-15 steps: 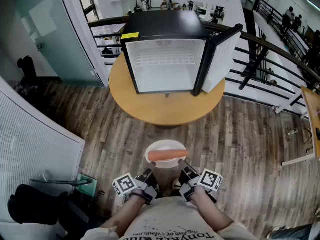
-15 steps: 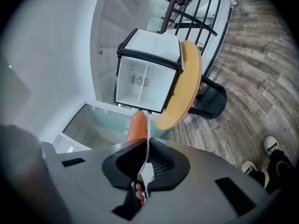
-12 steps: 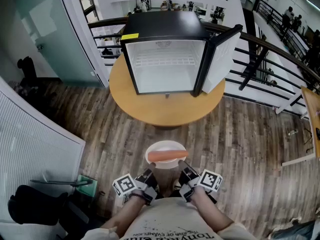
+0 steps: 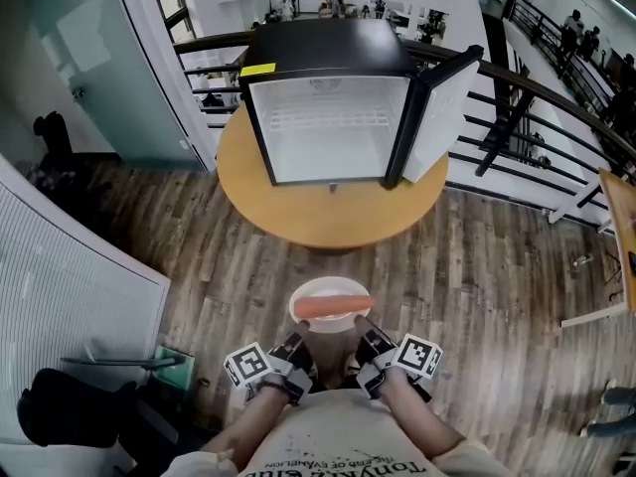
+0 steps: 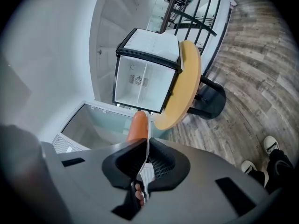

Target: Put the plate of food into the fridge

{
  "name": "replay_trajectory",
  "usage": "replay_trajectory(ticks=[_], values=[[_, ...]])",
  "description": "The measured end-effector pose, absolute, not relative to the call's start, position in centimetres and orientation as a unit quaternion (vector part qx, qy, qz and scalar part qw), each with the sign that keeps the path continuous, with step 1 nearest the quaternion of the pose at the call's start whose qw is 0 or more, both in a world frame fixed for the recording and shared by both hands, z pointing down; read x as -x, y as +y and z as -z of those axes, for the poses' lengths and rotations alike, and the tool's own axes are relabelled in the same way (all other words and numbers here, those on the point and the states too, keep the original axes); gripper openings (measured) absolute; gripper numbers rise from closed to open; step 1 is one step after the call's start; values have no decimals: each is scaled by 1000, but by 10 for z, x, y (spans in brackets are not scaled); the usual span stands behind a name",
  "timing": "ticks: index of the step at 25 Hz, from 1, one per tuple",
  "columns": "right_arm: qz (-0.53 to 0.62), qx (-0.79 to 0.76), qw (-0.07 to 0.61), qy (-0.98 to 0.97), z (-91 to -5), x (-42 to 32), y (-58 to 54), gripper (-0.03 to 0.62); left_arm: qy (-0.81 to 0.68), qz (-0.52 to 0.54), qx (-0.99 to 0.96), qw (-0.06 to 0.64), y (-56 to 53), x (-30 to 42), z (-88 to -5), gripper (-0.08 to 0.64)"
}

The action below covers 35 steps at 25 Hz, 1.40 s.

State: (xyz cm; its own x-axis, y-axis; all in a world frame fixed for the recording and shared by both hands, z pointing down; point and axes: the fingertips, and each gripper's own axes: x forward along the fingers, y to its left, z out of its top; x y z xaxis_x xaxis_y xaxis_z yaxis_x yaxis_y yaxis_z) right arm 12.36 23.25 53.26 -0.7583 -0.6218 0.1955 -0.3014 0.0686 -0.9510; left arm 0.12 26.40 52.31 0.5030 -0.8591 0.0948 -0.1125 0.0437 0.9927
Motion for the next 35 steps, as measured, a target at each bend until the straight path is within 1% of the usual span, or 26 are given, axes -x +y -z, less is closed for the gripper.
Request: replay_trajectory(ticks=[8,22,24,29,35], values=[[608,327,132,711,-536,-115,233,37,-381,310,-614,618,263,7,-529,31],[597,354,128,708,-543,-57,235,37,-360,298,-625,625,257,67,-535,31],[588,357,123,715,-545,-56,230,37,-357,296,-624,628,254,70,-537,31],[600,361,135,701,-546,-54,213,37,-356,286,-626,631,234,72,-540,31],[606,355,135,699,-557,-55,163,37,-377,271,-619,633,189,73,-552,31]])
